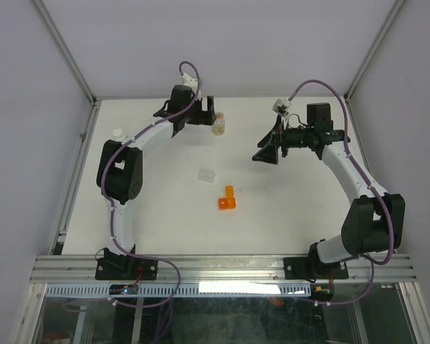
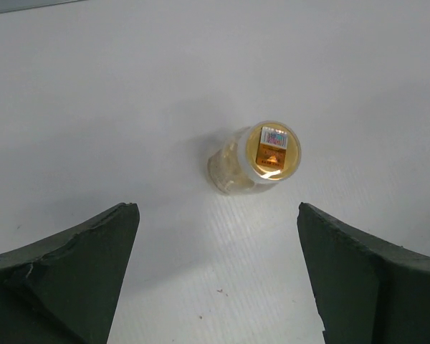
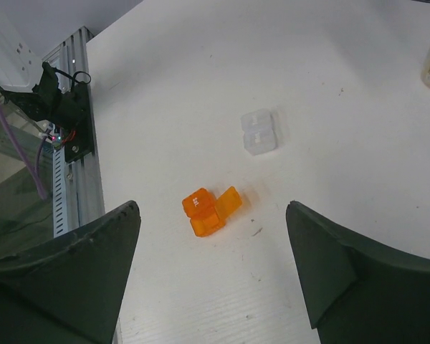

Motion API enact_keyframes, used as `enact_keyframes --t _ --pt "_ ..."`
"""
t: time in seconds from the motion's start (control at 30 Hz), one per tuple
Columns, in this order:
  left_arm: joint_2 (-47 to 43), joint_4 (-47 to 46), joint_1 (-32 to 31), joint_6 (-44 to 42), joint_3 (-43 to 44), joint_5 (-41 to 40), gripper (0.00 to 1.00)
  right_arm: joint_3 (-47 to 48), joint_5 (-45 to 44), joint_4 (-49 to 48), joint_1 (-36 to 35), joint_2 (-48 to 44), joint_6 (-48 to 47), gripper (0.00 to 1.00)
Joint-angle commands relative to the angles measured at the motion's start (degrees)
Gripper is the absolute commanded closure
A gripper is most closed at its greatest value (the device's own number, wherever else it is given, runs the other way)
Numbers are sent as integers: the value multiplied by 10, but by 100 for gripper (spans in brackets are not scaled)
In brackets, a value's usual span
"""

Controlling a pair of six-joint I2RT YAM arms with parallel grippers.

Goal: Sort the pills into containers
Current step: Unscrew the lid of the pill bottle.

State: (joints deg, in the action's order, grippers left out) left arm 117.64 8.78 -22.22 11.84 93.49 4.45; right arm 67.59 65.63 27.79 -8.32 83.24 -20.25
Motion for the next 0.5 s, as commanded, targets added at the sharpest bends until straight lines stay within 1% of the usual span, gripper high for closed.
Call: enact_keyframes --t 0.0,0.03,0.2,0.27,0.47 --pt "51 41 -30 -62 97 -23 4 23 17 10 2 3 -7 14" --pt "64 44 -33 -64 113 -22 4 22 17 10 4 3 -8 14" --pt "125 68 -37 -70 187 -15 15 20 22 10 17 2 -5 14" --pt "143 78 -39 -73 207 -14 18 21 24 9 21 2 -4 14" --pt "172 88 -46 -82 235 -30 26 18 28 7 27 2 0 15"
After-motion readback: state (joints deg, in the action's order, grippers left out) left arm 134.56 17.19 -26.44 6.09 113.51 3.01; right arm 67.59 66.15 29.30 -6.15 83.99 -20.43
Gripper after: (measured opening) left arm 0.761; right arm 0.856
